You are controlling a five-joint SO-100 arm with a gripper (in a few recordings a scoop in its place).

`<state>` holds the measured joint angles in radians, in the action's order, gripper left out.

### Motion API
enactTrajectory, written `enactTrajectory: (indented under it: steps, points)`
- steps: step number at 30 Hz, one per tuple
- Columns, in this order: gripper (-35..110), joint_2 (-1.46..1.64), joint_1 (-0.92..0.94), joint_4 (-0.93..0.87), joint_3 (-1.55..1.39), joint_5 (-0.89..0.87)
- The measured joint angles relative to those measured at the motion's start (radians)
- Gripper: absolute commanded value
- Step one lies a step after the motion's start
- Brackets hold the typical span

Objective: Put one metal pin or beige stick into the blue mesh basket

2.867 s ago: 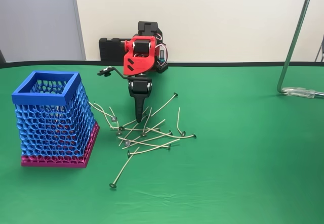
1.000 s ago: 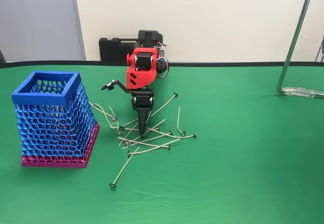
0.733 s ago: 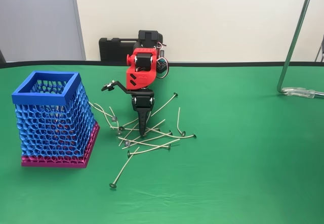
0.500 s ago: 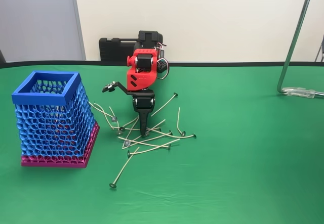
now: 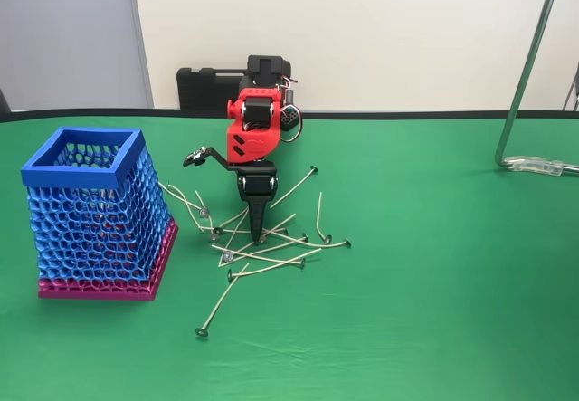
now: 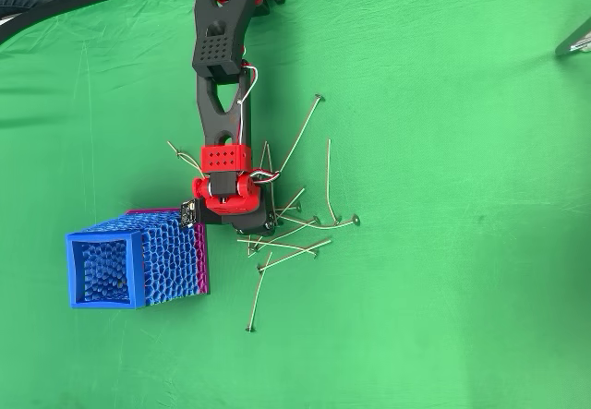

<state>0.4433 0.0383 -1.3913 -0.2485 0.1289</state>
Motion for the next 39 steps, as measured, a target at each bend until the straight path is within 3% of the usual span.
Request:
enactTrajectory:
  steps: [22, 39]
  points:
    - [1, 0.0, 0.0, 0.0, 0.0, 0.028]
    - [0, 0.0, 0.017, 0.003, 0.0, 0.017]
